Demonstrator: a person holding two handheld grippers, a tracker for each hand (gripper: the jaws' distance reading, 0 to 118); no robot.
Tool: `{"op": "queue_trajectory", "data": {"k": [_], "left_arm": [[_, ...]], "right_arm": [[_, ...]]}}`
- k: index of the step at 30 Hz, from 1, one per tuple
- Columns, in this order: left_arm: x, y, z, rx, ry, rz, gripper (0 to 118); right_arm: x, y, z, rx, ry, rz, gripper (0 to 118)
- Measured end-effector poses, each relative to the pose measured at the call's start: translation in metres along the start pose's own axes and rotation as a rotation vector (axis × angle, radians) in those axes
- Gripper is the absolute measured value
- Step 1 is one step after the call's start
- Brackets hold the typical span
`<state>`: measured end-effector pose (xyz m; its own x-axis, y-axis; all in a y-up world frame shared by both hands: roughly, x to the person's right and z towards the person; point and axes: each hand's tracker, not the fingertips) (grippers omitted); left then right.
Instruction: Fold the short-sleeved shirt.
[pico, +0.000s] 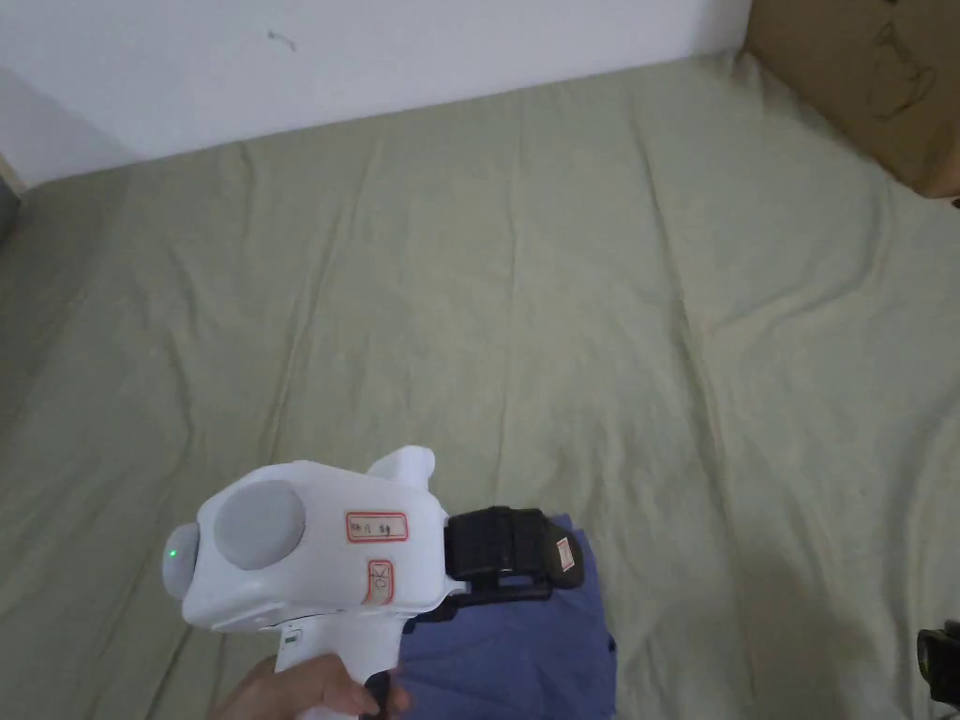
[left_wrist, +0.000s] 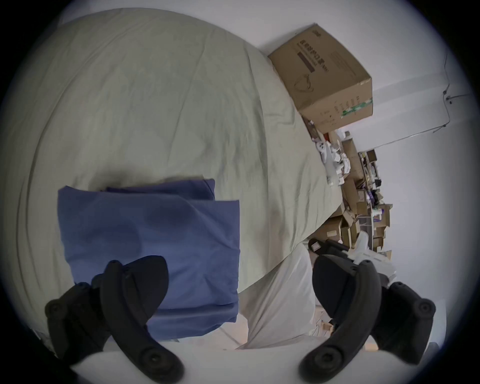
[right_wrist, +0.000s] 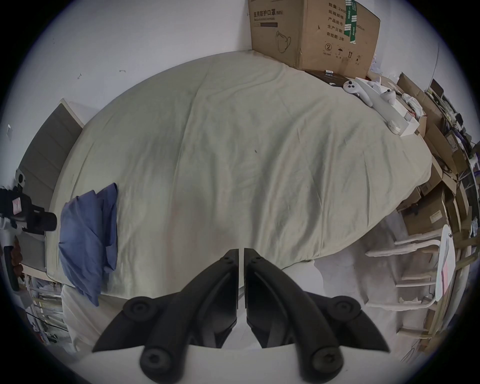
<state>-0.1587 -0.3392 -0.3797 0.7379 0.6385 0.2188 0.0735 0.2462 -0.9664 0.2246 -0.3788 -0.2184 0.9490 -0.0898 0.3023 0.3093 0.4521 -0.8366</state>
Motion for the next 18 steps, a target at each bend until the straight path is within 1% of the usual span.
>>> {"op": "queue_trajectory", "data": {"k": [1, 2, 3, 5, 7, 8, 11, 12, 14, 18], "left_arm": [[-0.004, 0.001, 0.006, 0.018, -0.007, 0.005, 109], [-0.009, 0.001, 0.013, 0.031, -0.003, 0.011, 96], [-0.016, 0.0, 0.022, 0.06, 0.017, 0.023, 91], [-0.029, -0.006, 0.038, 0.133, 0.064, 0.032, 76], [-0.046, -0.012, 0.043, 0.142, 0.171, 0.031, 18], [-0.054, -0.016, 0.043, 0.136, 0.241, 0.044, 7], [-0.075, -0.026, 0.035, 0.093, 0.224, 0.073, 6], [-0.076, -0.03, 0.028, 0.079, 0.186, 0.109, 6], [-0.072, -0.032, 0.011, 0.042, 0.116, 0.098, 6], [-0.052, -0.026, -0.036, -0.03, 0.052, 0.054, 6]], "right_arm": [[-0.001, 0.0, -0.001, -0.002, -0.001, 0.001, 4], [-0.001, -0.001, -0.002, -0.005, -0.001, 0.0, 4], [-0.002, -0.001, -0.004, -0.009, 0.003, -0.001, 4], [-0.006, -0.001, -0.006, -0.007, 0.008, -0.006, 4], [-0.009, 0.0, -0.009, -0.006, 0.012, -0.014, 4], [-0.01, 0.001, -0.01, -0.01, 0.022, -0.012, 4], [-0.016, 0.001, -0.013, -0.012, 0.03, 0.008, 4], [-0.017, 0.002, -0.014, -0.014, 0.03, 0.013, 4], [-0.02, 0.002, -0.014, -0.018, 0.034, 0.018, 4], [-0.02, 0.001, -0.015, -0.023, 0.039, 0.016, 4]]}}
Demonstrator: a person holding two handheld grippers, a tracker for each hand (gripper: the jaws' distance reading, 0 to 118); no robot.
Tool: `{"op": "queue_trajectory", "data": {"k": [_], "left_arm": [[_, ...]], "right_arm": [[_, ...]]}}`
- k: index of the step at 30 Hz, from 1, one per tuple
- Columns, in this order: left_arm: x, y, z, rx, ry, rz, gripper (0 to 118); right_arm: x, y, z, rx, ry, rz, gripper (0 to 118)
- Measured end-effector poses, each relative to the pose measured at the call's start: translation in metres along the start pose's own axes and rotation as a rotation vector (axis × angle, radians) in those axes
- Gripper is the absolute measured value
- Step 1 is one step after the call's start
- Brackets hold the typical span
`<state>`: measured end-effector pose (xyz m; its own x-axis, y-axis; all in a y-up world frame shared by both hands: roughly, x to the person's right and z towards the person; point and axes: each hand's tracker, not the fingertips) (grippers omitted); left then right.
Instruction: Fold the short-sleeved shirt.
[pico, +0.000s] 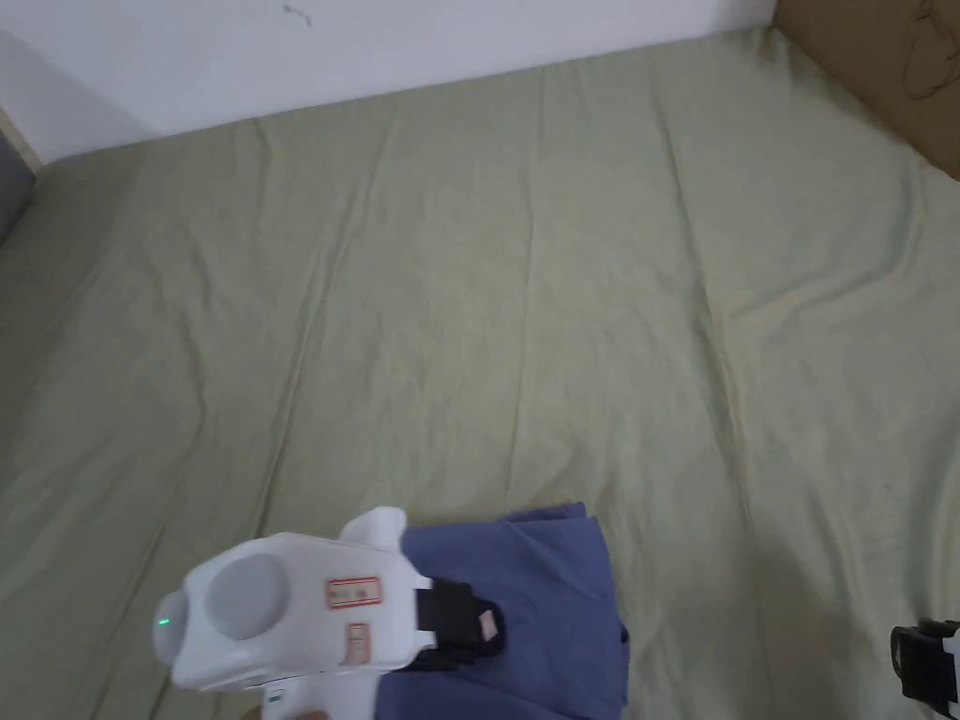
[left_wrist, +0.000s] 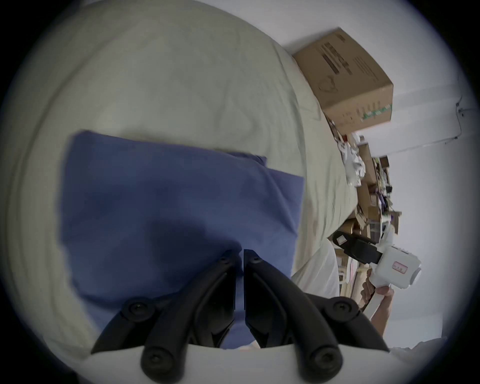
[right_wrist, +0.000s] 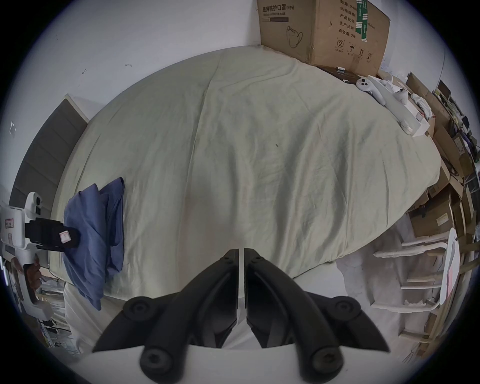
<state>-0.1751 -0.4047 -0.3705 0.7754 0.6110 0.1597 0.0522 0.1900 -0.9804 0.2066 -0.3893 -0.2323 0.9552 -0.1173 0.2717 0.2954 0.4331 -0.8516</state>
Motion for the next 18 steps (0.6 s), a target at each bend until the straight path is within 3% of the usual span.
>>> {"op": "queue_trajectory", "data": {"k": [11, 18], "left_arm": [[0.08, -0.002, -0.066, -0.096, 0.039, -0.207, 6], [0.068, -0.007, -0.049, -0.087, -0.053, -0.178, 6]], "right_arm": [[0.006, -0.006, 0.003, -0.015, -0.021, -0.011, 4], [-0.003, -0.005, 0.01, -0.005, -0.01, 0.015, 4]]}}
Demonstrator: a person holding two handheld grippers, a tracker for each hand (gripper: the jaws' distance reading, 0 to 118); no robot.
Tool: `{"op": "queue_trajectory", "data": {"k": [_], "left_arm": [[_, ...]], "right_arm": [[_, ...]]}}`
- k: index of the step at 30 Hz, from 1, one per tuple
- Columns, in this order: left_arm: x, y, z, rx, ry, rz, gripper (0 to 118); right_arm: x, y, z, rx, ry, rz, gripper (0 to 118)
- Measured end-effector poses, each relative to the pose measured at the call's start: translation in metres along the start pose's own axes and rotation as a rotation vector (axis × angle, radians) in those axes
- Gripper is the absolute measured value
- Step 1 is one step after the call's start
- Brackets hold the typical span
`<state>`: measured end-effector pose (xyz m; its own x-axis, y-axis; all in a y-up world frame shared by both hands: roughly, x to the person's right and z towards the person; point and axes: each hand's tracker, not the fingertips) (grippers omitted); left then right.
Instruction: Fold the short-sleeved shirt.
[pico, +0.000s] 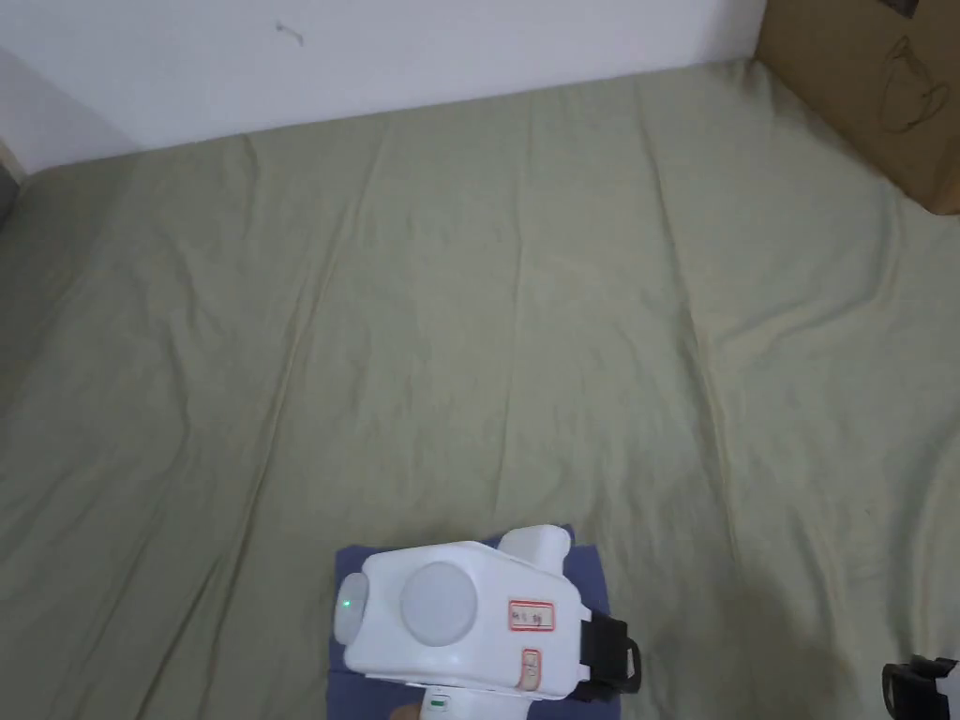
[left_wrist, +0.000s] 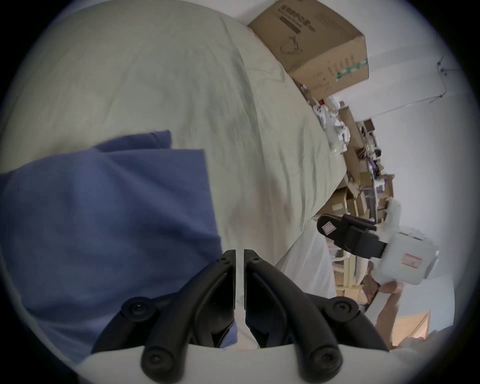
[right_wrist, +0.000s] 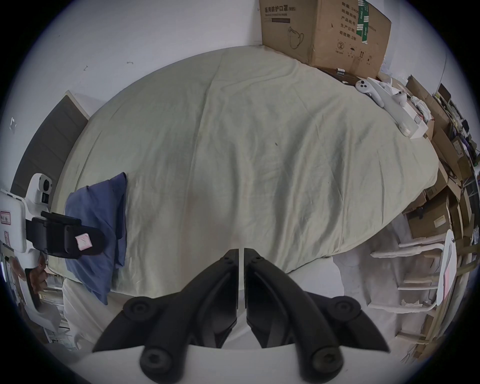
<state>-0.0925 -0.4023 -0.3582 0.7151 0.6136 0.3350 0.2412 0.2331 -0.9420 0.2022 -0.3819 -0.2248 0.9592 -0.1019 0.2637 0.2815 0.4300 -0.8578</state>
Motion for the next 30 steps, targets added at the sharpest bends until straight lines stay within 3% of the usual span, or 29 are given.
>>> {"op": "queue_trajectory", "data": {"k": [4, 10, 15, 16, 17, 18, 20, 23, 25, 26, 30], "left_arm": [[-0.036, -0.015, 0.063, 0.154, -0.056, 0.073, 6], [-0.099, -0.064, 0.147, 0.322, 0.034, 0.161, 6], [-0.129, -0.096, 0.17, 0.363, 0.042, 0.193, 7], [-0.13, -0.1, 0.171, 0.372, 0.039, 0.19, 14], [-0.134, -0.104, 0.171, 0.382, 0.031, 0.195, 35], [-0.138, -0.105, 0.171, 0.383, 0.03, 0.198, 48], [-0.144, -0.106, 0.167, 0.368, 0.025, 0.214, 66], [-0.153, -0.104, 0.16, 0.349, -0.001, 0.221, 82], [-0.16, -0.102, 0.152, 0.33, -0.022, 0.241, 94], [-0.164, -0.099, 0.148, 0.32, -0.04, 0.248, 103], [-0.177, -0.08, 0.129, 0.285, -0.11, 0.235, 112]], "right_arm": [[-0.013, 0.004, 0.005, 0.012, 0.028, 0.028, 4], [-0.057, 0.019, 0.012, 0.056, 0.268, 0.041, 4], [-0.127, 0.032, 0.004, 0.036, 0.444, 0.19, 4], [-0.139, 0.033, 0.0, 0.026, 0.467, 0.209, 4], [-0.152, 0.033, -0.008, 0.008, 0.482, 0.221, 4], [-0.161, 0.034, -0.017, -0.015, 0.488, 0.222, 4], [-0.177, 0.034, -0.04, -0.082, 0.47, 0.228, 4], [-0.193, 0.039, -0.073, -0.078, 0.333, 0.347, 4], [-0.196, 0.047, -0.09, -0.094, 0.348, 0.334, 4], [-0.194, 0.051, -0.093, -0.118, 0.357, 0.284, 4], [-0.192, 0.055, -0.095, -0.105, 0.371, 0.307, 4]]}}
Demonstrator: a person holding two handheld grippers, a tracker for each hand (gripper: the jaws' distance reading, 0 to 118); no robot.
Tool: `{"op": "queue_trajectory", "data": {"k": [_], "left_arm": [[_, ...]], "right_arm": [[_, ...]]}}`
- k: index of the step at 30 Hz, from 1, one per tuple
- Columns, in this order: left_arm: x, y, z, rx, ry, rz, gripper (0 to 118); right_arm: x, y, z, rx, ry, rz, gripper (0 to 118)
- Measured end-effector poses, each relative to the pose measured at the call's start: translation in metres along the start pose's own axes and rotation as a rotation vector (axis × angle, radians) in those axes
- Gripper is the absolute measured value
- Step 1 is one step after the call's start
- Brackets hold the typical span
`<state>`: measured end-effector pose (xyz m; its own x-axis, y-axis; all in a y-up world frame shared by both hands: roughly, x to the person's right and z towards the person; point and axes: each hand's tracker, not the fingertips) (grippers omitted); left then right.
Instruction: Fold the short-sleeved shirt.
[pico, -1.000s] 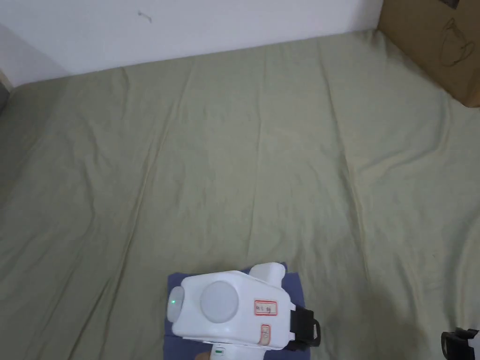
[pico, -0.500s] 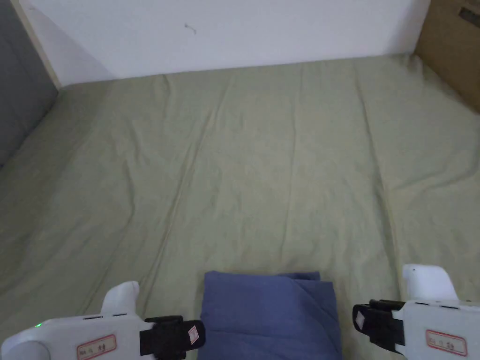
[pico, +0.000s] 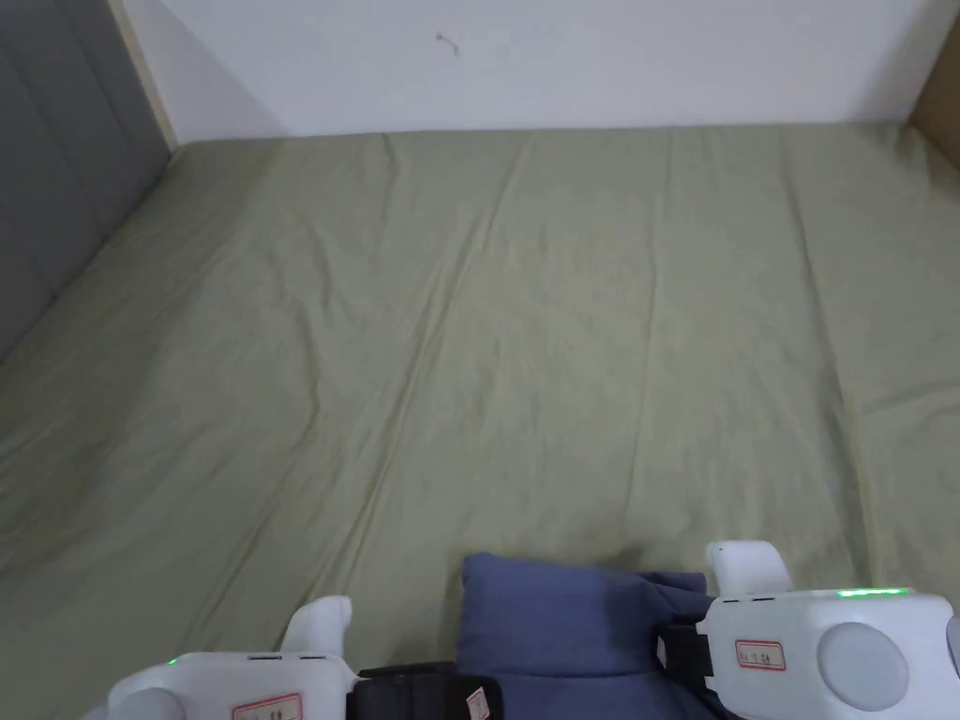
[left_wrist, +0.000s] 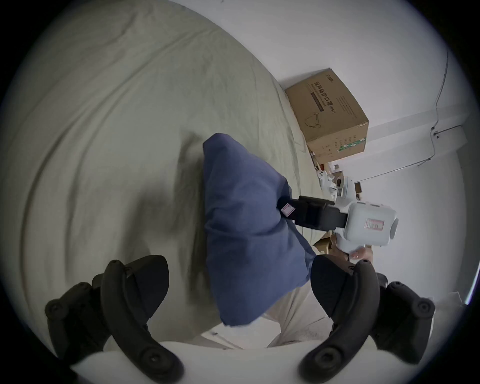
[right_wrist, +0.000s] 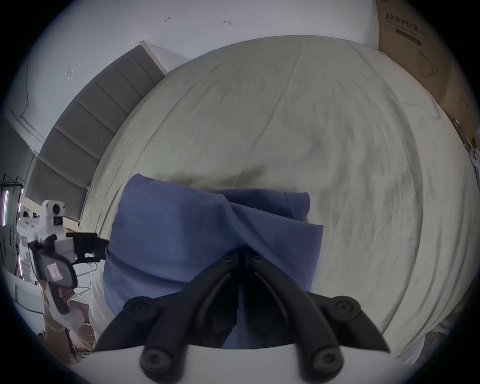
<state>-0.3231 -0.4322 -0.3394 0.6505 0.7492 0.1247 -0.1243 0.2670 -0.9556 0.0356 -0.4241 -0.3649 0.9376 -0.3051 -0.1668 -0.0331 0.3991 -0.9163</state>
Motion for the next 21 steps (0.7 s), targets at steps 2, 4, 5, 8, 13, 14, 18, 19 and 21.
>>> {"op": "queue_trajectory", "data": {"k": [2, 4, 5, 8, 13, 14, 18, 19, 21], "left_arm": [[-0.007, 0.008, -0.014, -0.003, -0.036, 0.024, 112], [-0.015, 0.017, -0.031, -0.031, -0.067, 0.077, 112], [-0.019, 0.021, -0.041, -0.06, -0.104, 0.108, 112], [-0.026, 0.023, -0.057, -0.074, -0.208, 0.132, 111], [-0.032, 0.02, -0.084, -0.131, -0.148, 0.182, 29], [-0.037, 0.018, -0.083, -0.123, -0.166, 0.187, 29], [-0.038, 0.022, -0.058, -0.084, -0.206, 0.217, 28], [-0.036, 0.025, -0.052, -0.083, -0.172, 0.188, 28], [-0.033, 0.033, -0.032, -0.069, -0.11, 0.15, 28]], "right_arm": [[0.0, -0.001, 0.001, 0.001, 0.003, 0.001, 4], [0.0, -0.002, 0.002, 0.001, 0.006, -0.002, 4], [0.0, -0.002, 0.002, 0.001, 0.008, -0.006, 4], [0.001, -0.002, 0.002, 0.0, 0.011, -0.006, 4], [-0.002, -0.002, 0.002, -0.001, -0.014, 0.012, 4], [-0.004, -0.002, 0.004, -0.003, -0.011, 0.013, 4], [-0.013, 0.001, 0.018, 0.008, -0.016, 0.043, 4], [-0.016, 0.002, 0.021, 0.014, -0.014, 0.044, 4], [-0.021, 0.004, 0.029, 0.034, -0.005, 0.045, 4]]}}
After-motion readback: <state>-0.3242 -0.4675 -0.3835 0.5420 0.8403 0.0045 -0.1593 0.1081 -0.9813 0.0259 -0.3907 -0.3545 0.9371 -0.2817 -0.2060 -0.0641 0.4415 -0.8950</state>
